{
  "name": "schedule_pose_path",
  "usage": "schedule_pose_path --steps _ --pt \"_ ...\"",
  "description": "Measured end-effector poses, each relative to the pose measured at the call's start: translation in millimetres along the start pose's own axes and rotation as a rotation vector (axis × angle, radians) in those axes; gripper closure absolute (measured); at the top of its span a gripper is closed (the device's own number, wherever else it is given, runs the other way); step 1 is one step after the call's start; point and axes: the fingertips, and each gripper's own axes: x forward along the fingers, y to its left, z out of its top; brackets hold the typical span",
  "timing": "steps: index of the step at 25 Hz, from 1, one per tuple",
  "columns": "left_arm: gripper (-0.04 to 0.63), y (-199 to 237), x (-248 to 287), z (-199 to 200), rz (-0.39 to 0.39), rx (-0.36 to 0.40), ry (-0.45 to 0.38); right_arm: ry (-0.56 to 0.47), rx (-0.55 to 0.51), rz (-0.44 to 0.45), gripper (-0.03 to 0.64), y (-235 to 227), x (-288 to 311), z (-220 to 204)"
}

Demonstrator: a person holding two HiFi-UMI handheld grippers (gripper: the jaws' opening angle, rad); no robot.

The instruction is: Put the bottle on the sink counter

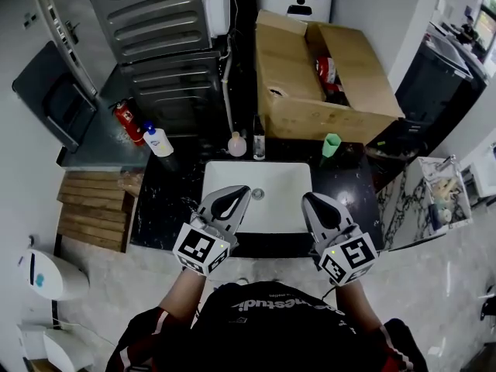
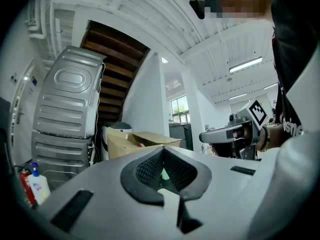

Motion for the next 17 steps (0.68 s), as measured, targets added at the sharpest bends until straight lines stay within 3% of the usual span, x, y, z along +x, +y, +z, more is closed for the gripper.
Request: schedule_pose_path --steps 17 --pt "0.580 1 -11 0 -0.034 0.001 -0.004 0.002 -0.006 -0.017 0.575 17 4 -1"
